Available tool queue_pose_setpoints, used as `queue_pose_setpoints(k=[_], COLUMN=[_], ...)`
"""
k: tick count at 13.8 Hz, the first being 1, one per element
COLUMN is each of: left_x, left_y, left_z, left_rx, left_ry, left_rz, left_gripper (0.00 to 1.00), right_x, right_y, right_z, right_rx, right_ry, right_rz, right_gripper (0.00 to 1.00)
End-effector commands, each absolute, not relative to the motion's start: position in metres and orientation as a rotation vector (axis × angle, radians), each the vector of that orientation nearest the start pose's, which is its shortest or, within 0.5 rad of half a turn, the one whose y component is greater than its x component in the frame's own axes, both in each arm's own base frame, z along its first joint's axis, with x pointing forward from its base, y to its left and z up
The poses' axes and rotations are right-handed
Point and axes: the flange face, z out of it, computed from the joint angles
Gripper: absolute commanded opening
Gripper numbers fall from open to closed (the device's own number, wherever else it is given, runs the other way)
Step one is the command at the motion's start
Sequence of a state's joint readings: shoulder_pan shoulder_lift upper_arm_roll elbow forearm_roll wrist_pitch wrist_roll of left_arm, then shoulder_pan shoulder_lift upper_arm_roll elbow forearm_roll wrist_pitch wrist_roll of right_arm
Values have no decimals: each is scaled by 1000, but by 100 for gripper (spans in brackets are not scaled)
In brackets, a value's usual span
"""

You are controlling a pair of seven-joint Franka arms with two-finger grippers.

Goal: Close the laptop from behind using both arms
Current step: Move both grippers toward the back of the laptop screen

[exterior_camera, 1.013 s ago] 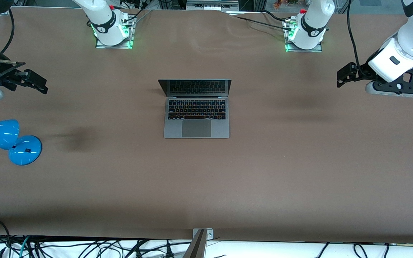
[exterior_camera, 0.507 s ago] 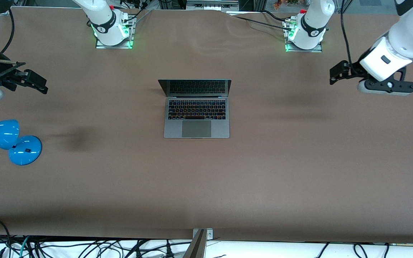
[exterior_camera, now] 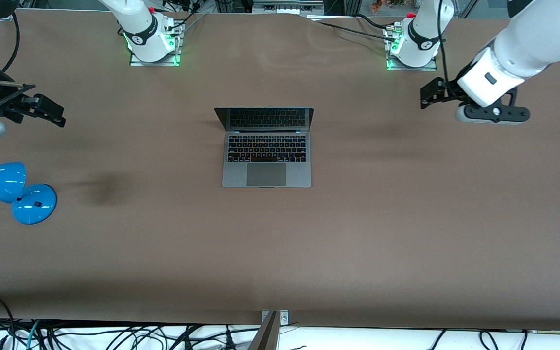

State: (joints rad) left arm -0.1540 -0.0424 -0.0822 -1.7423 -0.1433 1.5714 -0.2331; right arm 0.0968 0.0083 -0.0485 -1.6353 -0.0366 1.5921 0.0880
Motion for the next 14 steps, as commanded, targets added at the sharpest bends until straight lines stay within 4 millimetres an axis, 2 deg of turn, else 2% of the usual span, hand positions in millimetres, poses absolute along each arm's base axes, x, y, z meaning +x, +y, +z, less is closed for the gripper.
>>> queue_pose_setpoints(k=[1, 4, 5, 6, 8, 12, 13, 14], left_x=[512, 503, 499, 495, 486, 466, 459, 454], left_y=[-167, -204, -219, -228, -253, -312, -329, -345], left_z=[569, 561, 560, 560, 556, 525, 516, 506], left_rx=[-3254, -3233, -3227, -3224, -3254, -3208, -3189, -3175], left_ry=[-36, -78, -81, -93, -148, -170, -184, -211], left_rz=[295, 327, 332, 337, 410, 549, 581, 605], left_gripper=[100, 100, 100, 100, 100, 100, 100, 100], right_x=[544, 532, 525, 517, 501, 469, 457, 449], right_y=[49, 75, 93, 122, 162, 237, 257, 271], right_z=[576, 557, 552, 547, 531, 506, 499, 490], right_rx=[-3161, -3146, -3142, -3138, -3133, -3132, -3126, -3110], right_ry=[-125, -205, -248, -321, -372, -329, -332, -288], right_rz=[291, 504, 562, 593, 636, 645, 654, 667], right_gripper=[100, 100, 100, 100, 100, 97, 82, 58])
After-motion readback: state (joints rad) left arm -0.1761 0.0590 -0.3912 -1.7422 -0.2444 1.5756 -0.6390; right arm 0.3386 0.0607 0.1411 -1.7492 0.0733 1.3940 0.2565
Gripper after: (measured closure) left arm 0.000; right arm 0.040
